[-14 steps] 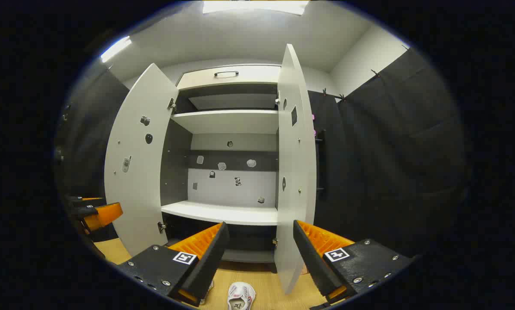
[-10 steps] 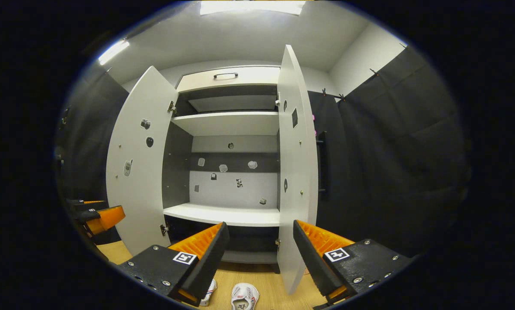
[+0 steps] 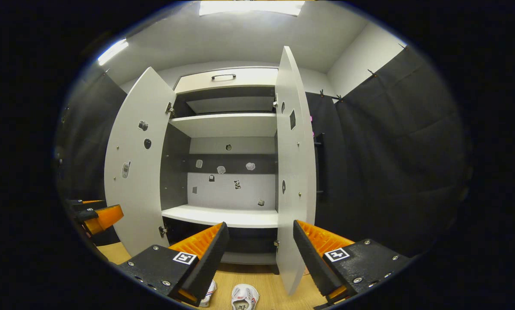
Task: Grab one shoe with the right hand and put it into the shoe cabinet, grab the other shoe with the left hand and put it into the shoe cabinet; then close the right door with the right hand and the left door with the left hand.
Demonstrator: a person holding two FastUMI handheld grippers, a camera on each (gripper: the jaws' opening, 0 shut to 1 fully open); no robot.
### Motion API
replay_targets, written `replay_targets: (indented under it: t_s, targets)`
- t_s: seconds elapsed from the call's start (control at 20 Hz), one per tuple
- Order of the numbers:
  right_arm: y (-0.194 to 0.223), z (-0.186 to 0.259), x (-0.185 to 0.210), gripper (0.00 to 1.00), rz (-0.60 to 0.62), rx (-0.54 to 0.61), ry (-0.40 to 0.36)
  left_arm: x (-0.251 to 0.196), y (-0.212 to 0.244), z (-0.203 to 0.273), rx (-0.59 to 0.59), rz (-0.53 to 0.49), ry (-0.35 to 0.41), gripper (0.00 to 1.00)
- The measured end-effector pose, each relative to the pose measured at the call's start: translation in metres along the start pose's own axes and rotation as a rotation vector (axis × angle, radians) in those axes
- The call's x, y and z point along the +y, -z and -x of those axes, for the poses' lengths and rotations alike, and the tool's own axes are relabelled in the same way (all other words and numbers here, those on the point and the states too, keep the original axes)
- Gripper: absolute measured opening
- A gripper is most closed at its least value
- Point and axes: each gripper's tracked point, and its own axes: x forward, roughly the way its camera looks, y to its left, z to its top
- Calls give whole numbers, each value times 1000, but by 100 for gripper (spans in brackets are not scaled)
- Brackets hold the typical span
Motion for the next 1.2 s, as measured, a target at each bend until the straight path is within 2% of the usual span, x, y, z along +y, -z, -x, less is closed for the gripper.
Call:
replay_targets:
  t_s: [0.3, 0.35, 0.5, 0.55, 0.85, 1.0, 1.05, 1.2]
  targets:
    - [-6, 0, 7, 92, 4, -16, -10, -1, -4, 1, -11, -11, 8, 96]
    - [-6, 0, 8, 92, 5, -16, -11, 0, -4, 1, -11, -13, 8, 94]
    - [-3, 0, 9, 92, 13, -8, -12, 0, -3, 2, -8, -5, 10, 97]
    - [-2, 0, 10, 92, 13, -6, -14, 1, -2, 3, -7, -5, 9, 94]
    - [1, -2, 15, 92, 28, -4, -23, 3, -5, 4, -13, -6, 4, 96]
    - [35, -8, 19, 92, 49, 64, -34, 3, -2, 7, -9, 6, 2, 96]
    - [51, -9, 20, 92, 50, 98, -39, 3, -1, 8, -7, 10, 1, 94]
    - [108, -10, 28, 92, 54, 219, -65, 6, 3, 10, 0, 19, -7, 96]
